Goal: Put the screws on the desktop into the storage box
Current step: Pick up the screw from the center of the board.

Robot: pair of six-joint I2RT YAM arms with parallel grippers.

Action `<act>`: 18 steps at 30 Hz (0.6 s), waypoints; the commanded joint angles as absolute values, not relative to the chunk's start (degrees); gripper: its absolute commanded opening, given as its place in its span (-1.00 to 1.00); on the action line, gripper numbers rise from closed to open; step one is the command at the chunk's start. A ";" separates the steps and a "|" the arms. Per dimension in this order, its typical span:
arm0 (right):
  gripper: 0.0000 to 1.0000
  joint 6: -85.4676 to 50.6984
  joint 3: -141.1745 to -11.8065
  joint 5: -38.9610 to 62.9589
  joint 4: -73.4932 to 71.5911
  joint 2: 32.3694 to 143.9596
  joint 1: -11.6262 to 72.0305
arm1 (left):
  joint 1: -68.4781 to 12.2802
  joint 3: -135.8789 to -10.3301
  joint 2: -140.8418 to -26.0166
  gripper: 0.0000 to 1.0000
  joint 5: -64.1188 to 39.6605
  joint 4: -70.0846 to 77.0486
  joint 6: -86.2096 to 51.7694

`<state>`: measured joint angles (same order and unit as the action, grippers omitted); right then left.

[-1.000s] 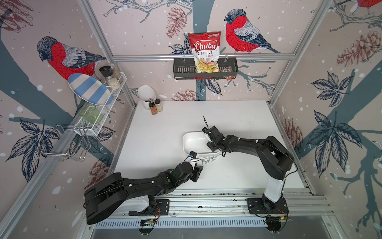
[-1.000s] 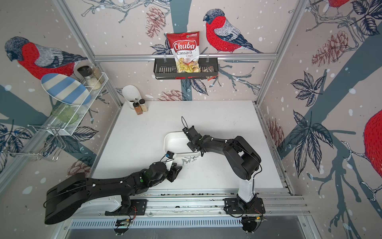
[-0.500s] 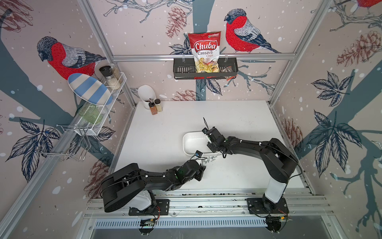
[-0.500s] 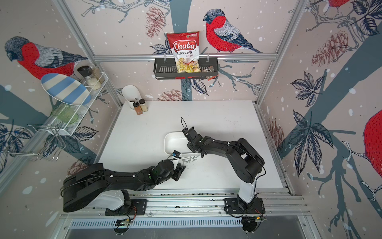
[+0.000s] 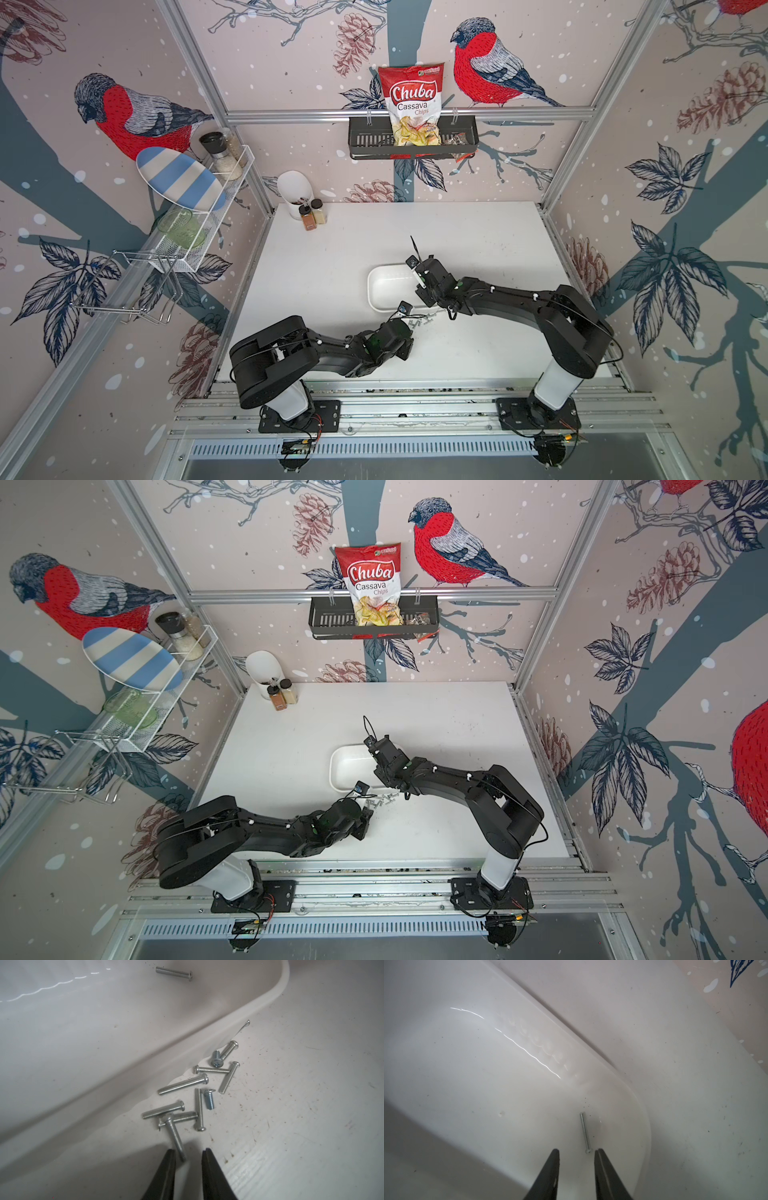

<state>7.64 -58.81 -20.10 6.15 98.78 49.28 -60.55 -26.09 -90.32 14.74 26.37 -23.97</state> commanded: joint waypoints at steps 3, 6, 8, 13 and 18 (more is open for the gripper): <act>-0.36 7.72 -58.54 -21.09 4.92 97.96 49.89 | -60.62 -26.89 -91.56 -0.50 17.01 25.71 -23.30; -0.38 7.81 -58.45 -21.36 4.86 98.04 50.19 | -60.64 -27.23 -92.00 -0.56 17.72 25.21 -23.29; -0.39 7.87 -58.45 -21.44 4.97 97.93 50.27 | -60.67 -27.55 -92.59 -0.70 17.90 24.67 -23.23; -0.40 7.83 -58.27 -21.80 5.27 97.36 50.49 | -60.58 -27.53 -92.99 -0.86 18.20 23.84 -23.55; -0.40 7.65 -57.67 -21.88 4.97 95.86 51.05 | -60.77 -27.66 -91.92 -1.00 17.42 23.30 -23.34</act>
<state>7.64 -57.89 -20.91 6.13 96.84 50.74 -60.55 -27.57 -92.36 18.09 26.52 -23.64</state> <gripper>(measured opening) 0.299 0.087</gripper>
